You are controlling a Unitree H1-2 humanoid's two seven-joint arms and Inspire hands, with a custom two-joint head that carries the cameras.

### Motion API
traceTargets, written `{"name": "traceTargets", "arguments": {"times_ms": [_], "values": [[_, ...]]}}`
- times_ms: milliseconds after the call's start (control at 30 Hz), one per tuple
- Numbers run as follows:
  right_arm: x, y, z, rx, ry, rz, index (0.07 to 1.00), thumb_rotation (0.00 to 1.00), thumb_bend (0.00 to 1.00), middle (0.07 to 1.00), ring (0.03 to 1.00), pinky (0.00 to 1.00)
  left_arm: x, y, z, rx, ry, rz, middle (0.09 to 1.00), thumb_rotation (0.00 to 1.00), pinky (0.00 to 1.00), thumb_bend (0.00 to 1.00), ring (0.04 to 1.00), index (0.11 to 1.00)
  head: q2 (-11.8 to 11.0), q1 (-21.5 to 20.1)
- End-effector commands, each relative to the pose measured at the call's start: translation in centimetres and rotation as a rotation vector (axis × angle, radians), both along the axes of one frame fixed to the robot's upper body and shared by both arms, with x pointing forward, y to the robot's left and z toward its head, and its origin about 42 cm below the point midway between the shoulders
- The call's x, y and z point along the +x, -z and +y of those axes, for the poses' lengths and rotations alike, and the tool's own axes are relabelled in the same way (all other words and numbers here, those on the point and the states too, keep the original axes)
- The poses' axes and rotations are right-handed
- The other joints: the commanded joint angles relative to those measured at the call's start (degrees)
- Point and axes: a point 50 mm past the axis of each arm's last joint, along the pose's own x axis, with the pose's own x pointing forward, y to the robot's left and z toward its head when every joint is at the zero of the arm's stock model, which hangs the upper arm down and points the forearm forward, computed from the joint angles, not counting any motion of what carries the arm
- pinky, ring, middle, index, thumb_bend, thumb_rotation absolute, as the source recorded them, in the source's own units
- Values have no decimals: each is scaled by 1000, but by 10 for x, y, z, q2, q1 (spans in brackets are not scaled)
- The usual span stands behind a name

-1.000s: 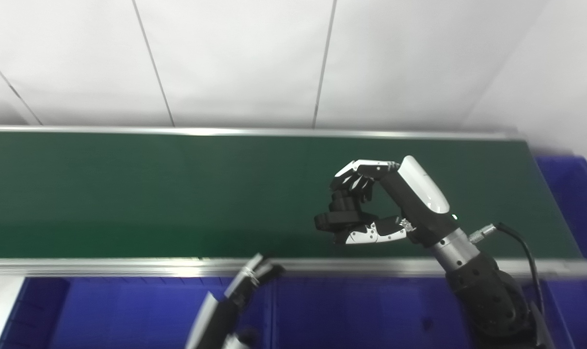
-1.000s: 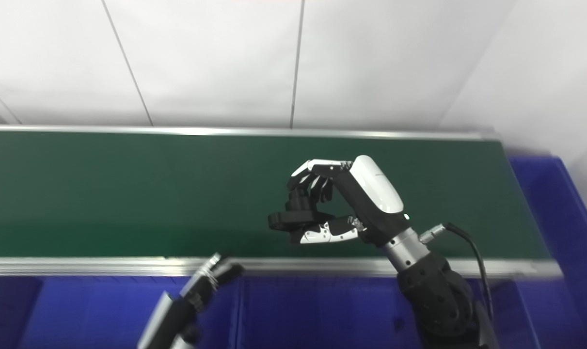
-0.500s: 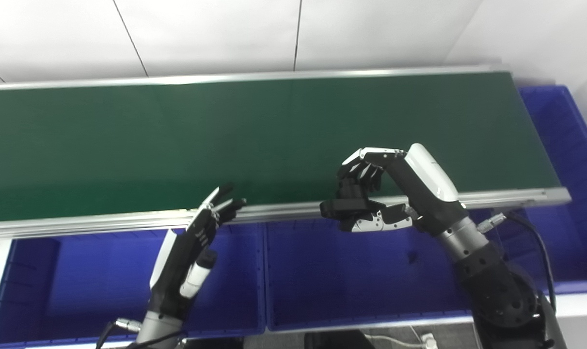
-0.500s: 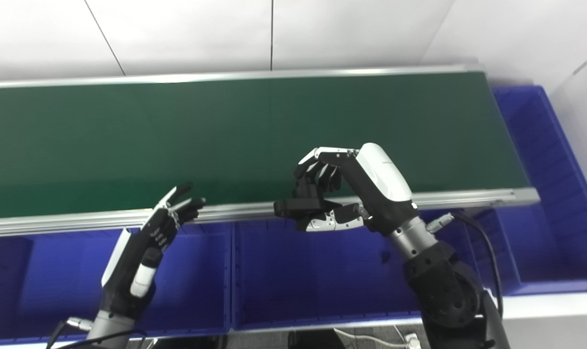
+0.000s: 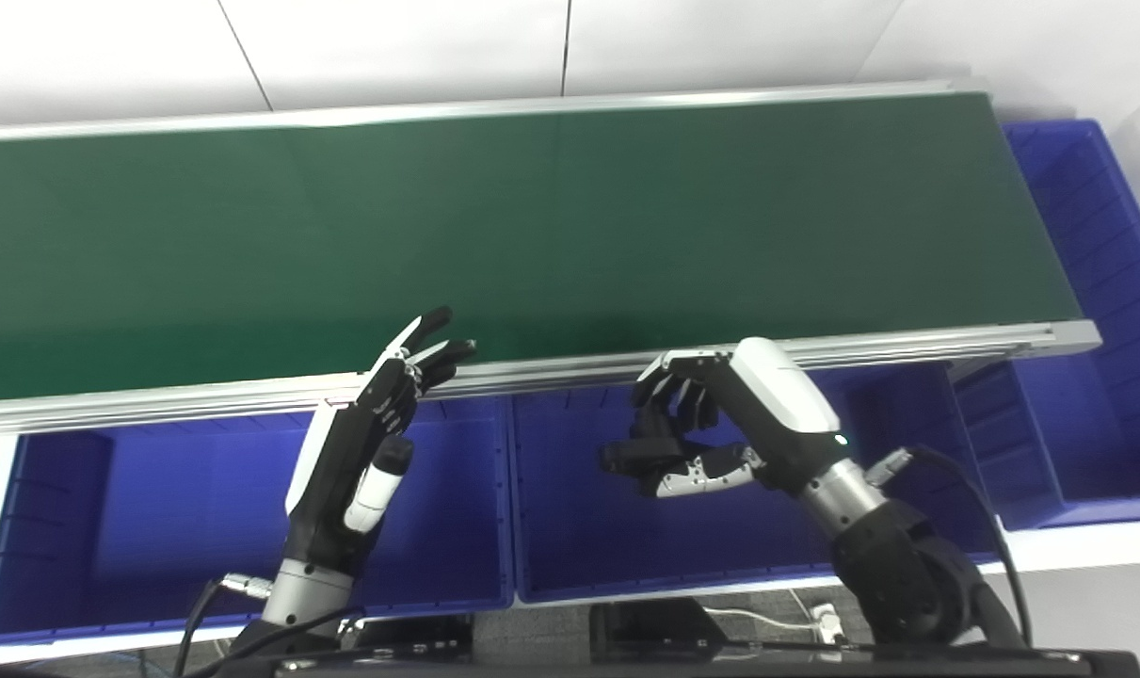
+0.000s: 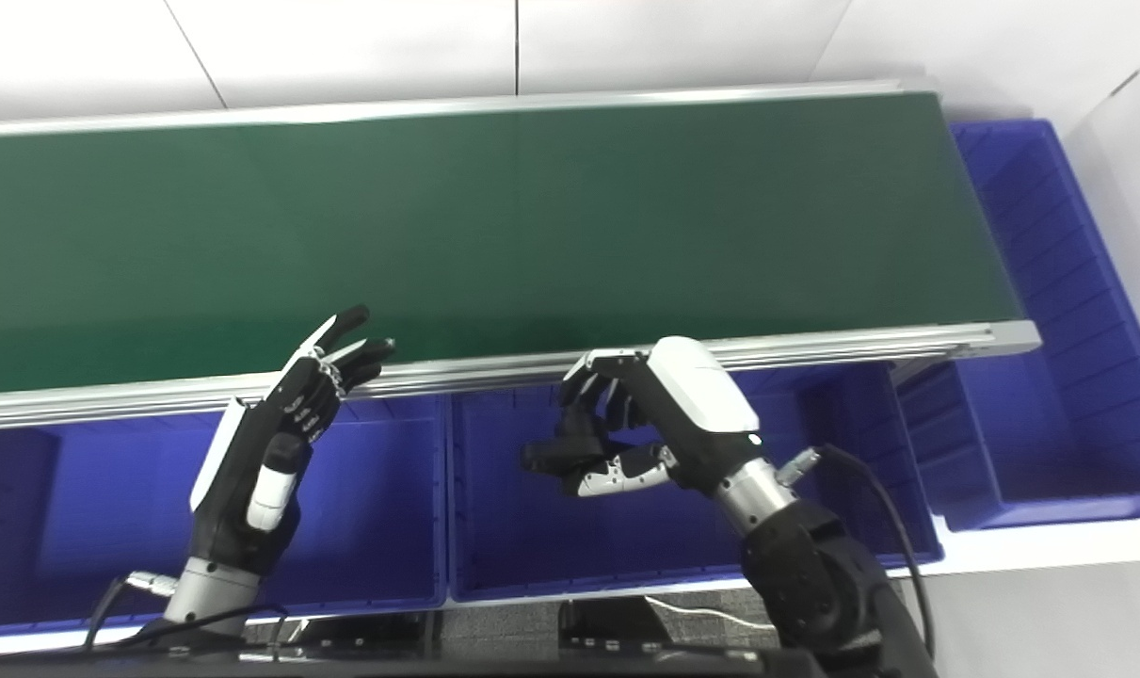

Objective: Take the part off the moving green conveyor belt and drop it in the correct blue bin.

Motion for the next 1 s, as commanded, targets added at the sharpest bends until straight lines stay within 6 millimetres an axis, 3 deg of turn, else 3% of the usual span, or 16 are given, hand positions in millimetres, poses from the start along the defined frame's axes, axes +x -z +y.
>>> {"name": "traceTargets", "arguments": {"times_ms": [0, 200, 467, 567, 600, 633, 667, 733, 833, 967], "values": [[3, 1, 7, 9, -49, -66, 547, 0, 511, 475, 375, 268, 0, -9, 1, 8, 0, -39, 807, 977, 850, 768, 849, 898, 0, -1], [9, 27, 17, -67, -84, -73, 542, 0, 512, 467, 377, 265, 2, -8, 1, 14, 3, -39, 801, 977, 847, 760, 849, 896, -2, 4], [16, 45, 21, -173, -82, -87, 540, 0, 512, 458, 375, 251, 3, -7, -3, 12, 3, -33, 803, 977, 852, 763, 854, 897, -4, 15], [16, 48, 21, -254, -105, -43, 543, 0, 515, 472, 393, 306, 3, -7, -6, 8, 2, -30, 805, 973, 853, 761, 857, 897, -4, 20], [16, 48, 21, -282, -115, -23, 522, 3, 522, 479, 442, 367, 3, -7, -6, 6, 4, -29, 806, 971, 854, 758, 858, 896, -5, 21], [16, 48, 20, -301, -121, -10, 537, 121, 603, 616, 574, 489, 2, -7, -7, 5, 4, -29, 806, 971, 855, 757, 858, 896, -5, 23], [15, 47, 20, -314, -123, 1, 633, 279, 849, 725, 683, 580, 2, -7, -7, 5, 4, -30, 805, 972, 856, 757, 857, 897, -5, 24], [15, 46, 19, -330, -122, 15, 680, 370, 947, 782, 742, 642, 2, -8, -7, 5, 5, -32, 805, 971, 860, 759, 857, 898, -4, 24], [15, 44, 17, -342, -132, 20, 725, 475, 994, 821, 776, 714, 1, -8, -7, 11, 6, -33, 806, 973, 856, 763, 858, 899, -3, 26], [14, 41, 17, -339, -137, 23, 751, 520, 1000, 825, 780, 740, 1, -9, -7, 8, 6, -33, 806, 967, 852, 764, 858, 898, -3, 25]]}}
